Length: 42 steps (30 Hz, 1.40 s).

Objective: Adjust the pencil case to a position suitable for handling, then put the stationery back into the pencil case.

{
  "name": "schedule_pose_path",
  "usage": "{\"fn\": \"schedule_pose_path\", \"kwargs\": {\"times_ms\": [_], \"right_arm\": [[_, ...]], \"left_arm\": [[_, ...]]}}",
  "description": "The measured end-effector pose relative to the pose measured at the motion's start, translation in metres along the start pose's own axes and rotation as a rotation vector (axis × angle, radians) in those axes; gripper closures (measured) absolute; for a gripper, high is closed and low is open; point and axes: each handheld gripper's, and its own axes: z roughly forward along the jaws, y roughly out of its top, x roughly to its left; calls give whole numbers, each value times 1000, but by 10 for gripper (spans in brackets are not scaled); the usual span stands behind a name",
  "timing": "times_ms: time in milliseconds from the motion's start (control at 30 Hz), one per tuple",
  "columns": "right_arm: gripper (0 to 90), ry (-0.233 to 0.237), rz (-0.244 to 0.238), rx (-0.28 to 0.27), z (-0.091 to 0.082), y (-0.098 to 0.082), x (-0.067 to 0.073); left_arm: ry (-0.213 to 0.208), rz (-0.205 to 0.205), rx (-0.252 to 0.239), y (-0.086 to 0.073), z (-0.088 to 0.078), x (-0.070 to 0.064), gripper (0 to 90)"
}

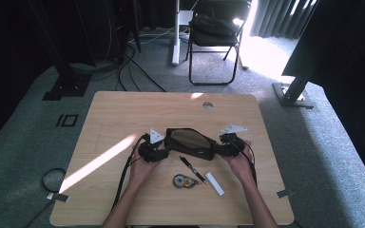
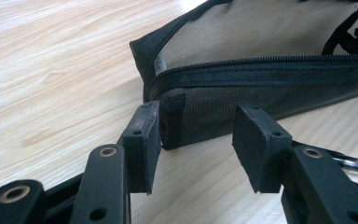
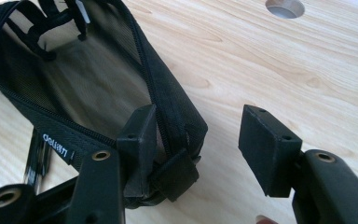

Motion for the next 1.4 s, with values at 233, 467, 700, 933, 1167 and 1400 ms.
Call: {"fn": "schedule_pose_path", "kwargs": {"times_ms": [233,467,700,933,1167,1400], "right_arm": [[453,5,-15,0,-11,-13,-2],[416,22,4,-74,-22,-17,-2],[414,41,-2,-154,-39,-17,5],[409,16,-58,-181,-54,-19,16],[420,2,-62,-181,-59,-25,16],[436,17,-50,-169,-60,-32,15]], "left_arm": [[-56,36,1,0,3,-10,523],[-55,-7,-12,-1,-1,-5,491],[-26,-47,-1,-12,-11,9,459],[19,-112,9,-34,-20,22,441],[60,-143,31,-45,-20,32,435],[118,-172,28,-54,-16,37,433]]}}
